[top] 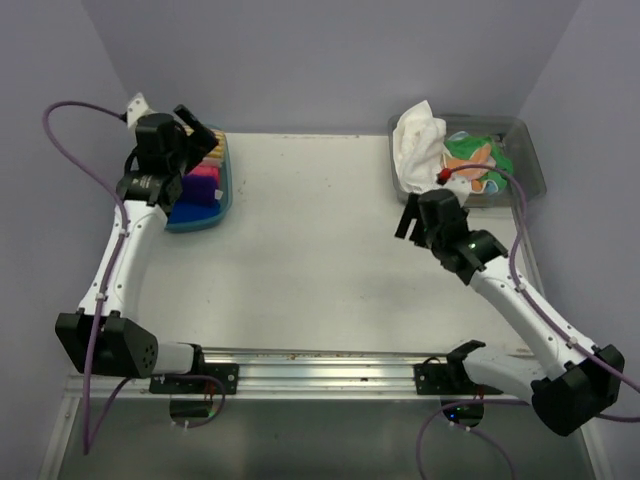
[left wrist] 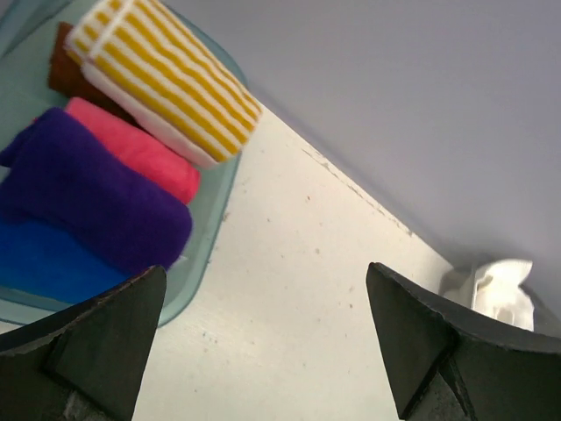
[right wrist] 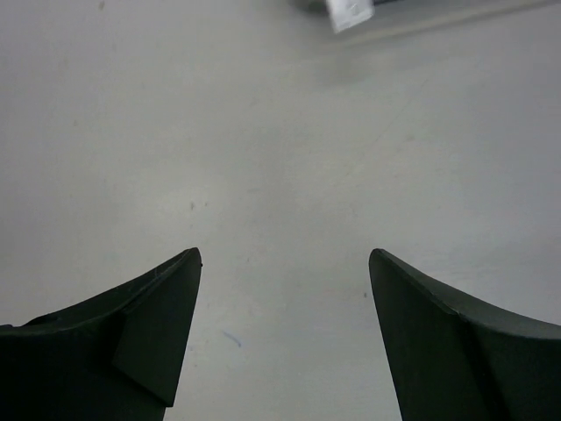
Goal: Roll the towels
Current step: Grab a towel with the right arm, then move the towel to the center of the board, then flatten the towel
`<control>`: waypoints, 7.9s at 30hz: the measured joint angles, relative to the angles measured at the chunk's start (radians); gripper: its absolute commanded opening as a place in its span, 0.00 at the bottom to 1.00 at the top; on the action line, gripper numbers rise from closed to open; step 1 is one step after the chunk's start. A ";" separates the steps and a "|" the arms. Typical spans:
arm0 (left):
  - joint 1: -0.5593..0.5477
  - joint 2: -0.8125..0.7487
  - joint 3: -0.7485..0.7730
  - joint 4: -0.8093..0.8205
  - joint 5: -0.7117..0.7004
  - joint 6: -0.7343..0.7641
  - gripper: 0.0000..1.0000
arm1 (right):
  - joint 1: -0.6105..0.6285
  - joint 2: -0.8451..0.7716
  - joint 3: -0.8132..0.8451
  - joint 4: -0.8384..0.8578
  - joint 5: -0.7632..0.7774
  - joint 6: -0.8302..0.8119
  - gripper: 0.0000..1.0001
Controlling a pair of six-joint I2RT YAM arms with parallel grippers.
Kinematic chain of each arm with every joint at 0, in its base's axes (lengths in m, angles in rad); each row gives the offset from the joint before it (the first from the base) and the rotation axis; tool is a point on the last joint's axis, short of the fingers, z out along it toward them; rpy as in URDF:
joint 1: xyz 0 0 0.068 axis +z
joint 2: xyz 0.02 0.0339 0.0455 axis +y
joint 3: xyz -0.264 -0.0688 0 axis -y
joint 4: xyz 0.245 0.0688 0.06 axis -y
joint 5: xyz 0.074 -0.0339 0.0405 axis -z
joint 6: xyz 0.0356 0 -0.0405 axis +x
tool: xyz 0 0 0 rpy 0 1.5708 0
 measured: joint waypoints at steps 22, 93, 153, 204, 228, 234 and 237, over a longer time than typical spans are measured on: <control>-0.446 -0.048 -0.311 -0.048 0.113 0.183 1.00 | -0.674 0.861 0.779 -0.050 -0.029 -0.008 0.75; -0.397 -0.146 -0.587 -0.150 0.470 0.248 0.87 | 0.085 0.183 -0.192 -0.025 -0.270 0.084 0.66; -0.779 0.638 0.060 -0.367 -0.086 -0.041 0.59 | -0.080 0.542 -0.048 0.241 -0.177 0.058 0.50; -0.561 0.123 -0.214 -0.322 0.067 0.021 0.00 | -0.097 0.258 -0.283 0.053 -0.194 0.137 0.58; -0.359 0.173 -0.214 -0.189 0.201 0.197 0.00 | -0.171 0.013 -0.338 0.057 -0.251 0.388 0.59; -0.360 0.169 -0.283 -0.164 0.248 0.197 0.00 | -0.172 -0.002 -0.426 0.036 -0.205 0.468 0.61; -0.360 0.168 -0.289 -0.152 0.259 0.197 0.00 | -0.172 -0.001 -0.428 0.038 -0.187 0.490 0.61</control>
